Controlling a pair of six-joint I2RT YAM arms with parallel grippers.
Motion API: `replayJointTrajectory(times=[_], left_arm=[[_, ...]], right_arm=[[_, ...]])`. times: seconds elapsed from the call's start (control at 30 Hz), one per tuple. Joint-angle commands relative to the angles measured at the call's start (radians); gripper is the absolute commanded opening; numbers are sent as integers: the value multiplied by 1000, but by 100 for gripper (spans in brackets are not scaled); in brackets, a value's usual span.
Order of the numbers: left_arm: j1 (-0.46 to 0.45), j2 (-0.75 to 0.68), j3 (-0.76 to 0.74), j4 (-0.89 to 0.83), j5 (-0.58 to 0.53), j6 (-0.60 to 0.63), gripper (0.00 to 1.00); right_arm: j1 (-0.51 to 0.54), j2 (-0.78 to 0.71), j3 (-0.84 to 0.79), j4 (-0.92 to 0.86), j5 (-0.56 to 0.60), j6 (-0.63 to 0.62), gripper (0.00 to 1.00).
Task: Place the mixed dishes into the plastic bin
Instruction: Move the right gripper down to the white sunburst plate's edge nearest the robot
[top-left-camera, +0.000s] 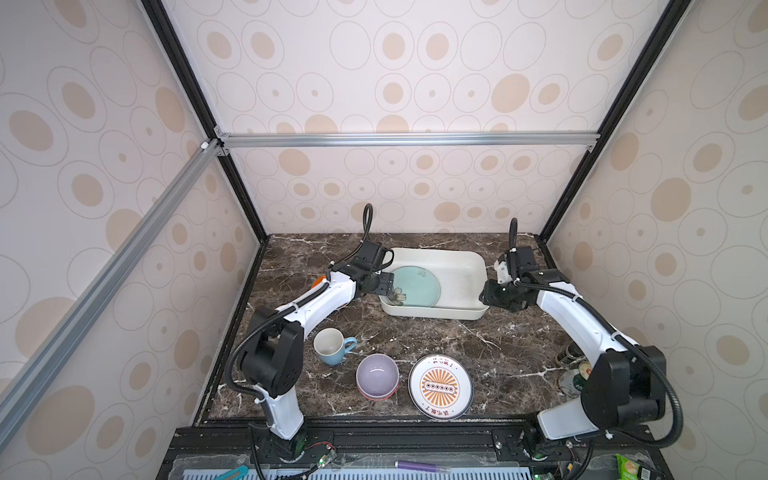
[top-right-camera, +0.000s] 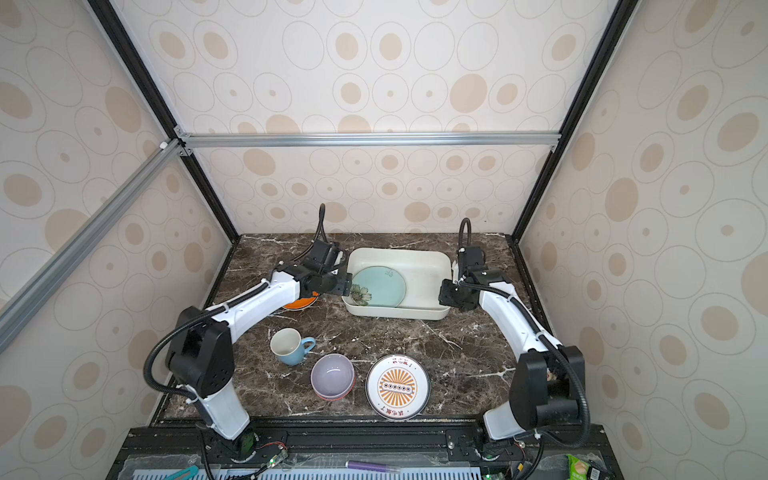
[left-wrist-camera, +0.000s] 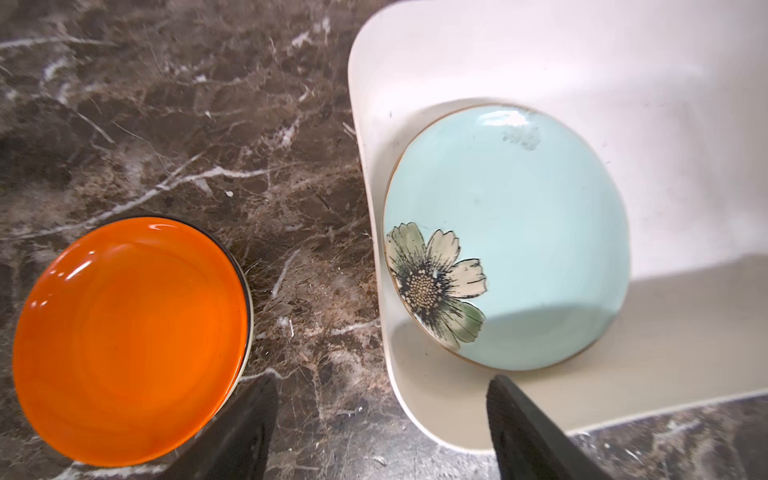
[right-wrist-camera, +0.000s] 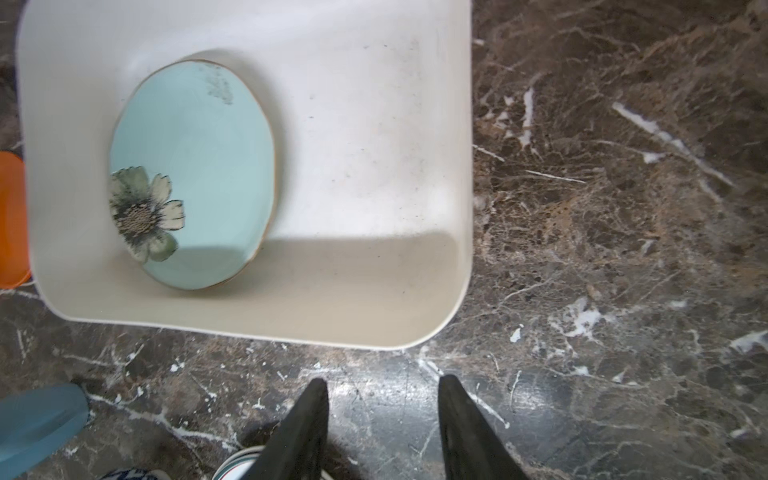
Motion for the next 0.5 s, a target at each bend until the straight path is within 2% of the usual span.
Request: replayJointTrajectory(times=[0.0,0.13,0.23,0.37,0.47], left_arm=[[-30,-116,-61,-5,18,-19,81],[-81,-273,-184,-12,29,-50,88],[-127,-373,-255,-12,53,-78,94],[-189,-447,-293,-31,47,-108,96],[-214,-464,-296,-38,38,-116,97]], right_arm=[[73,-59,-26,-67,-8,17,47],[185,-160,-133,-45,-33,79,50],[231,-240,-237,-23,-41,121,52],[280,-354,-369,-13,-33,182,52],[357,-435,-422,-66,23,235,52]])
